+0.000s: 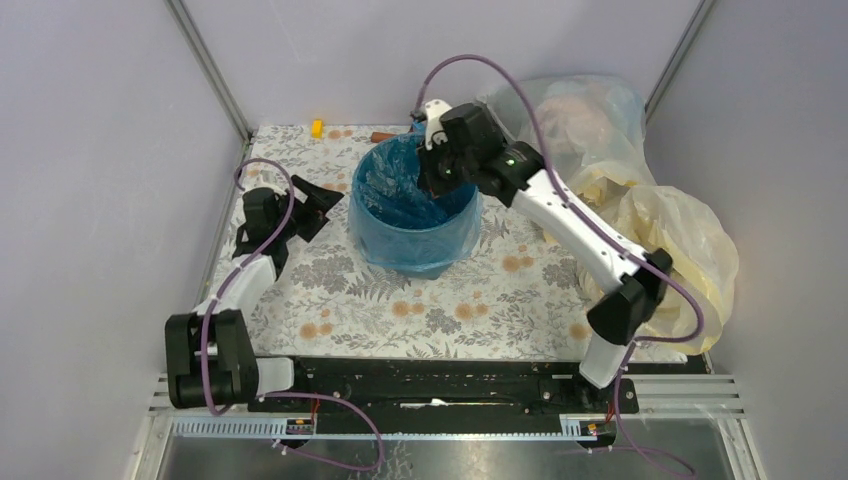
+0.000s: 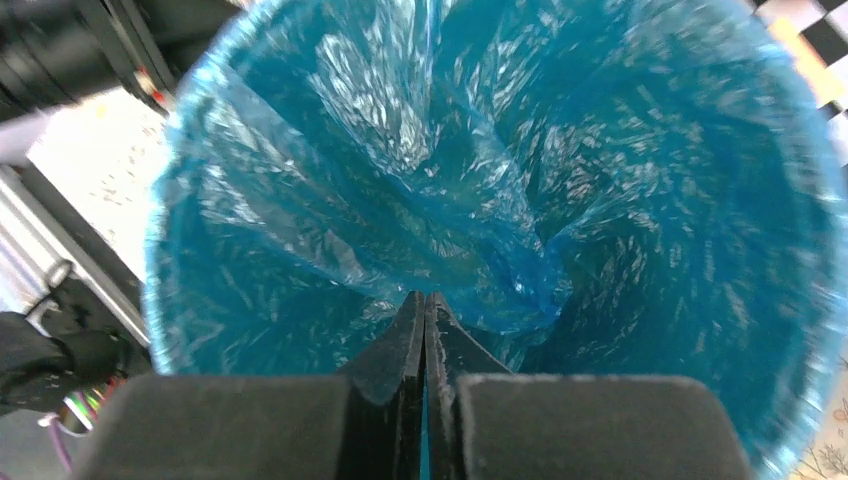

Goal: Put the trash bags into the trash bin

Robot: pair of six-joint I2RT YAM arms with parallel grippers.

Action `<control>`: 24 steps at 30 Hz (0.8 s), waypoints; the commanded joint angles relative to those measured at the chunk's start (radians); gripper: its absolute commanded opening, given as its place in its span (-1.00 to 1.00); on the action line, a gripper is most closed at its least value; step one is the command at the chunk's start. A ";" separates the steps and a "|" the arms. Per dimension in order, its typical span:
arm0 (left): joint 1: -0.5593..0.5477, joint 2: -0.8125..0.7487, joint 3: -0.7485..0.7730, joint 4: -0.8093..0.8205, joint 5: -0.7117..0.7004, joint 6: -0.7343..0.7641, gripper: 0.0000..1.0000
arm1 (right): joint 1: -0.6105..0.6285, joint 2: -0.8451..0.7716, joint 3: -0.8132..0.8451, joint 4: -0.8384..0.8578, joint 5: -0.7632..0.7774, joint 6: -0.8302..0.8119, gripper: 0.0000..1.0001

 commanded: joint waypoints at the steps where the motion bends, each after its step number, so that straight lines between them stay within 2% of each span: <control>1: -0.020 0.080 0.058 0.178 0.056 -0.049 0.76 | 0.038 0.109 0.125 -0.153 0.082 -0.087 -1.00; 5: -0.073 0.166 0.110 0.203 0.031 -0.041 0.72 | 0.046 0.210 0.190 -0.198 0.075 -0.115 -1.00; 15: -0.099 0.411 0.151 0.249 0.007 -0.032 0.61 | 0.046 0.402 0.219 -0.227 0.064 -0.186 -1.00; 24: -0.098 0.462 0.155 0.203 -0.011 -0.001 0.61 | 0.045 0.451 0.145 -0.182 0.027 -0.174 -1.00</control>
